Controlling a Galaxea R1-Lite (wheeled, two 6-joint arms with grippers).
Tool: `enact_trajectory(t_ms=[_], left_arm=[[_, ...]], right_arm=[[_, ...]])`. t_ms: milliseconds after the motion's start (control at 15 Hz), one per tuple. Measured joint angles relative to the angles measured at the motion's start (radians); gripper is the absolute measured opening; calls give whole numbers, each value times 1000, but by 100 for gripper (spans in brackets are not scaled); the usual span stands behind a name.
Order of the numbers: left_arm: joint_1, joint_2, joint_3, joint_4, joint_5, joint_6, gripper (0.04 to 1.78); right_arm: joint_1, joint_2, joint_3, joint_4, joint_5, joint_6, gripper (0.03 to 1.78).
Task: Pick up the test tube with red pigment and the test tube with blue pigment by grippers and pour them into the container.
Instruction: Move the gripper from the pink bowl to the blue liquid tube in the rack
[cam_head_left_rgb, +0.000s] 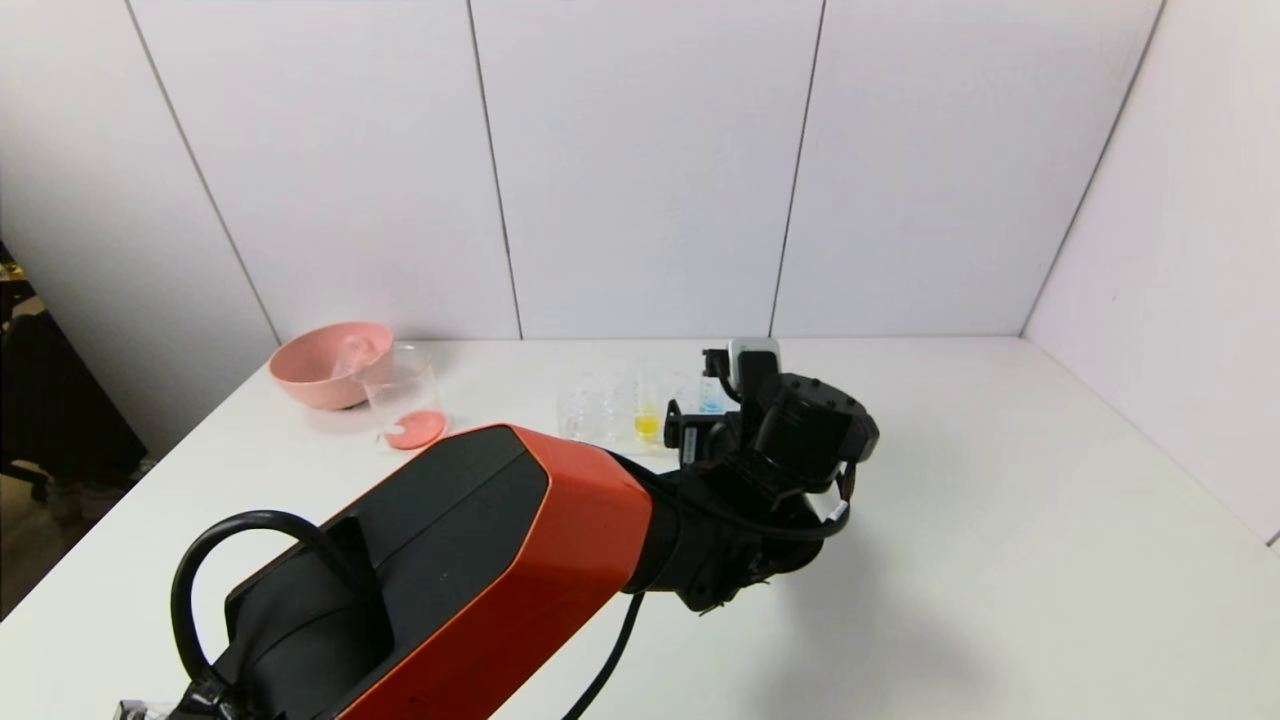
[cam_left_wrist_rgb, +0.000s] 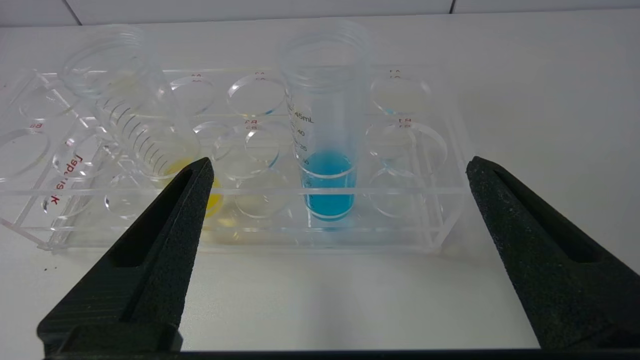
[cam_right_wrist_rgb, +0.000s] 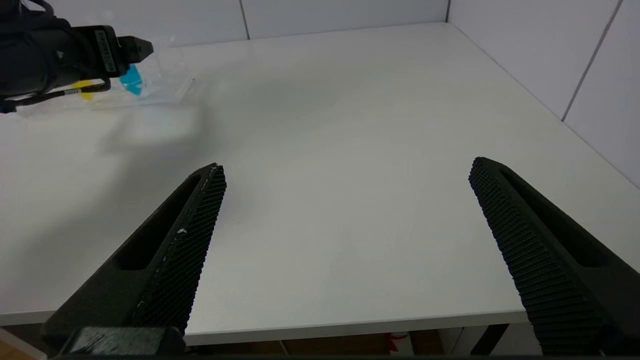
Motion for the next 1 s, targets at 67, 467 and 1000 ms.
enact_trajectory(t_ms=[67, 467, 1000], left_arm=[[2, 6, -9, 1, 0, 2, 176], [30, 28, -32, -1, -28, 15, 176], [56, 100, -157, -9, -37, 49, 176]], right_arm=[[0, 0, 0, 0, 0, 0, 177], [0, 0, 0, 0, 0, 0, 177], [0, 0, 0, 0, -1, 0, 177]])
